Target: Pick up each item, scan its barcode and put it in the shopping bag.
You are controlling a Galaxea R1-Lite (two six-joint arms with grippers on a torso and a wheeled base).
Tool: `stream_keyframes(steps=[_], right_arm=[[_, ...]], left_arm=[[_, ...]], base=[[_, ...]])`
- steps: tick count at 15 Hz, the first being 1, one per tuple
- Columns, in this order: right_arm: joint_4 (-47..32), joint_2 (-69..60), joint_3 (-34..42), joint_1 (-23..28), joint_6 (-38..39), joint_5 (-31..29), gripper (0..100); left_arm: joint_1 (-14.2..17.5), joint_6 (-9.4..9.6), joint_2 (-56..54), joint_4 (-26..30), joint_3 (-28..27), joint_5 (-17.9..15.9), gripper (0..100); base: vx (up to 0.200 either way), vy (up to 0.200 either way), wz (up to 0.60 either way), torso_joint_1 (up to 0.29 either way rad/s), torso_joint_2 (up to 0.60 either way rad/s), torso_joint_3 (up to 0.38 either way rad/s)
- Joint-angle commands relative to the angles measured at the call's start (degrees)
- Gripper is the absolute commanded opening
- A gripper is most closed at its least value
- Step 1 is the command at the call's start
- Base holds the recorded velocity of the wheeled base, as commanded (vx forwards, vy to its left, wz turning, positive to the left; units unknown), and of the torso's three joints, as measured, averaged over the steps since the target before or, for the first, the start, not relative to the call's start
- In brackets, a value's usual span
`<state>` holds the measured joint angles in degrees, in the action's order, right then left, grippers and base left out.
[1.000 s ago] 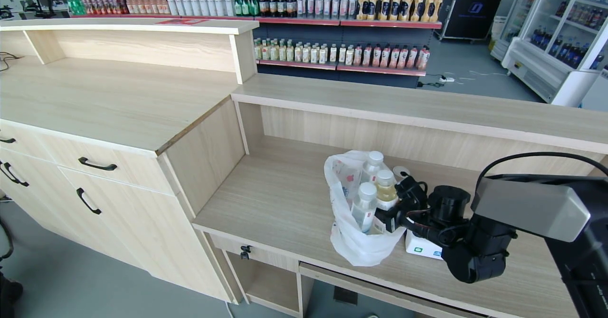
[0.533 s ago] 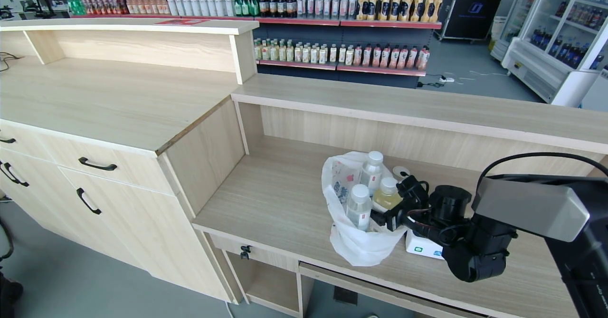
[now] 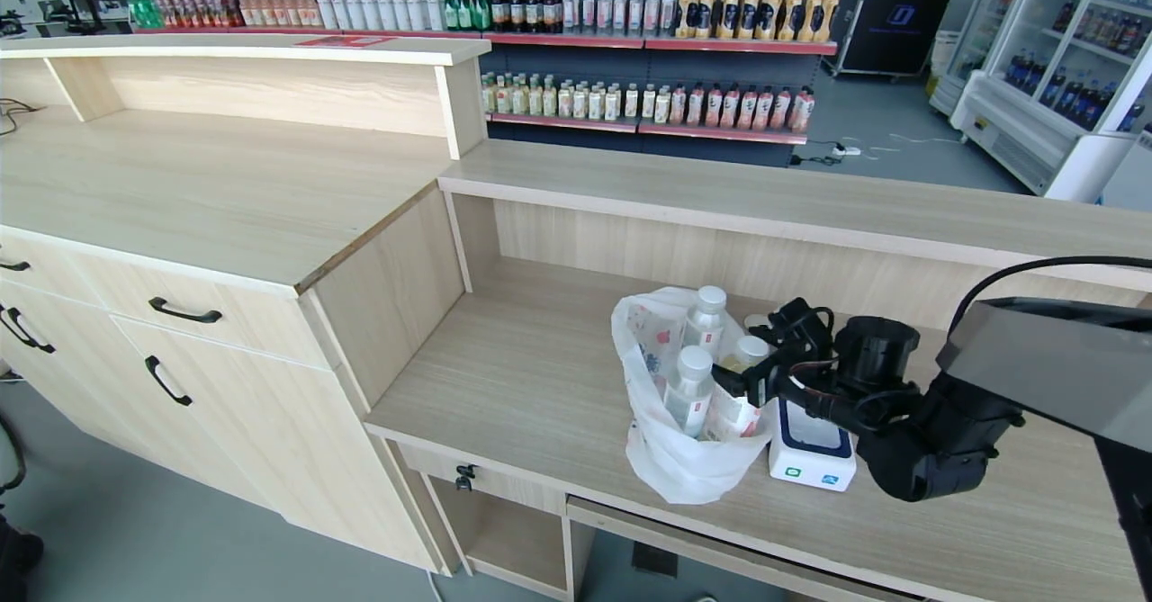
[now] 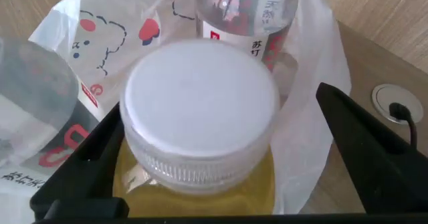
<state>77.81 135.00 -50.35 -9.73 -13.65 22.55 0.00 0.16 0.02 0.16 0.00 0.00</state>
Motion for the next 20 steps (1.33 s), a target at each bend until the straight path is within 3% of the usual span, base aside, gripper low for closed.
stream_keyframes(steps=[1,4,8,10,11,15,18,20], right_arm=[[-2.3,-9.5,2.9,0.6,-0.1,0.0,100],[-9.2,-21.4,8.1,0.5,-0.8,-0.1,100],[-10.1,-31.4,12.1,0.7,-2.9,-0.5,100],[-10.2,-32.9,12.0,2.3,-7.7,-2.8,100],[-11.2,-35.0,11.9,3.2,-10.5,-7.3,100],[-17.0,-42.6,10.5,6.4,-10.2,-15.7,100],[-26.0,-49.2,9.9,14.6,-3.5,-24.7,100],[-28.4,-53.6,15.9,17.0,1.4,-22.5,100]], left_arm=[[0.0,0.02,0.0,0.0,0.0,0.0,100],[0.0,0.02,0.0,0.0,0.0,0.0,100],[0.0,0.02,0.0,0.0,0.0,0.0,100],[0.0,0.02,0.0,0.0,0.0,0.0,100],[0.0,0.02,0.0,0.0,0.0,0.0,100],[0.0,0.02,0.0,0.0,0.0,0.0,100],[0.0,0.02,0.0,0.0,0.0,0.0,100],[0.0,0.02,0.0,0.0,0.0,0.0,100]], base=[[0.0,0.0,0.0,0.0,0.0,0.0],[0.0,0.0,0.0,0.0,0.0,0.0],[0.0,0.0,0.0,0.0,0.0,0.0],[0.0,0.0,0.0,0.0,0.0,0.0],[0.0,0.0,-0.6,-0.007,0.0,-0.002],[0.0,0.0,-0.6,0.002,0.0,0.002],[0.0,0.0,-0.2,-0.001,0.0,0.002],[0.0,0.0,0.0,0.0,0.0,0.0]])
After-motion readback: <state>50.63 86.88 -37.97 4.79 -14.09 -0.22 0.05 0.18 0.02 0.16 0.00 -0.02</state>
